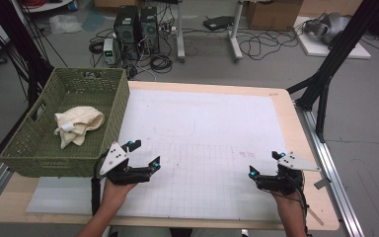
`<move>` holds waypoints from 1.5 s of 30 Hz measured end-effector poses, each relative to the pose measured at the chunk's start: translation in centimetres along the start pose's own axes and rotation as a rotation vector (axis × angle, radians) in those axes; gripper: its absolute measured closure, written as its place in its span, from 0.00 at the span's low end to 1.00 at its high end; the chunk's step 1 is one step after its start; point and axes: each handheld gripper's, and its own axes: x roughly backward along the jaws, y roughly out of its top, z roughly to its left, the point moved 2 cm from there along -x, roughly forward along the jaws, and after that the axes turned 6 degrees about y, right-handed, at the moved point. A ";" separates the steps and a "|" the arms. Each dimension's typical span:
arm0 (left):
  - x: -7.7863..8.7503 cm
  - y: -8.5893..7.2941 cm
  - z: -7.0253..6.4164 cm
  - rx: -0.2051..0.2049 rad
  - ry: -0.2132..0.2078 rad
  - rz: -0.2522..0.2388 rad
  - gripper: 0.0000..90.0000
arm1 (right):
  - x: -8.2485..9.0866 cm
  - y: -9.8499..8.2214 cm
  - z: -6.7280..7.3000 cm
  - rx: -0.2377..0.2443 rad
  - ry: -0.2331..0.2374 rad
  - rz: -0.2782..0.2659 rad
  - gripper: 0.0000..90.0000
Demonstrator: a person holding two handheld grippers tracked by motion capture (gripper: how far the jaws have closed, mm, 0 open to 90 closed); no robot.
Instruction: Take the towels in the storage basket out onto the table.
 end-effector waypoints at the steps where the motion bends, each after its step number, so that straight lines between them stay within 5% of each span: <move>1: 0.0 0.0 0.0 0.001 -0.001 0.001 0.13 | 0.0 0.0 0.0 0.000 0.000 0.000 0.04; 14: -0.3 0.4 -0.6 -0.003 -0.026 0.002 0.13 | 0.2 -0.1 -0.2 -0.015 0.006 -0.014 0.04; 22: 0.6 2.7 -1.1 0.001 -0.054 -0.027 0.13 | 0.6 -0.1 -0.3 -0.023 0.001 -0.020 0.04; 28: 1.7 4.9 -0.3 0.037 -0.047 -0.037 0.13 | 0.9 0.0 -0.1 -0.025 0.000 -0.023 0.04; 33: 3.5 8.2 1.6 0.007 -0.023 -0.095 0.13 | 0.9 0.1 -0.1 -0.032 0.002 -0.024 0.04; 38: 5.5 11.3 5.1 -0.027 0.021 -0.121 0.13 | 1.1 0.1 0.0 -0.018 0.003 -0.028 0.04; 43: 6.3 13.1 11.0 -0.035 0.114 -0.094 0.13 | 0.7 0.1 0.1 -0.015 0.007 -0.018 0.04; 45: 6.2 13.2 13.4 -0.001 0.154 -0.078 0.13 | 0.6 0.2 0.2 -0.014 0.010 -0.018 0.04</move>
